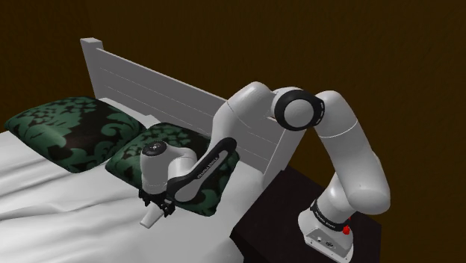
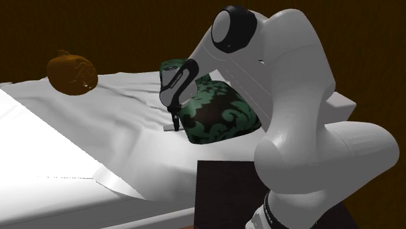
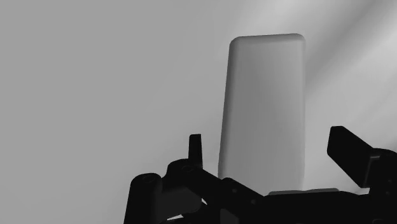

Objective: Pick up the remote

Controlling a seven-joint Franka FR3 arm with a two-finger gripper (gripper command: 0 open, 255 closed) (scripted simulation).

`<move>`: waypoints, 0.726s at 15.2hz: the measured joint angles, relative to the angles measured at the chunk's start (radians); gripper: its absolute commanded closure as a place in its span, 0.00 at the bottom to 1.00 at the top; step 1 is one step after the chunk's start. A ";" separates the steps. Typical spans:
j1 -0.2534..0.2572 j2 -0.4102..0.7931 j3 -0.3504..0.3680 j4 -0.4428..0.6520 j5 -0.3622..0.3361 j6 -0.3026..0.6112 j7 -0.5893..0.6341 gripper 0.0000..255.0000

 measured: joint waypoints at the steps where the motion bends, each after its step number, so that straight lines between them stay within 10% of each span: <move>1: 0.003 0.001 -0.001 0.002 -0.001 0.001 0.003 1.00; 11: 0.002 0.005 0.000 0.006 -0.001 -0.001 0.001 1.00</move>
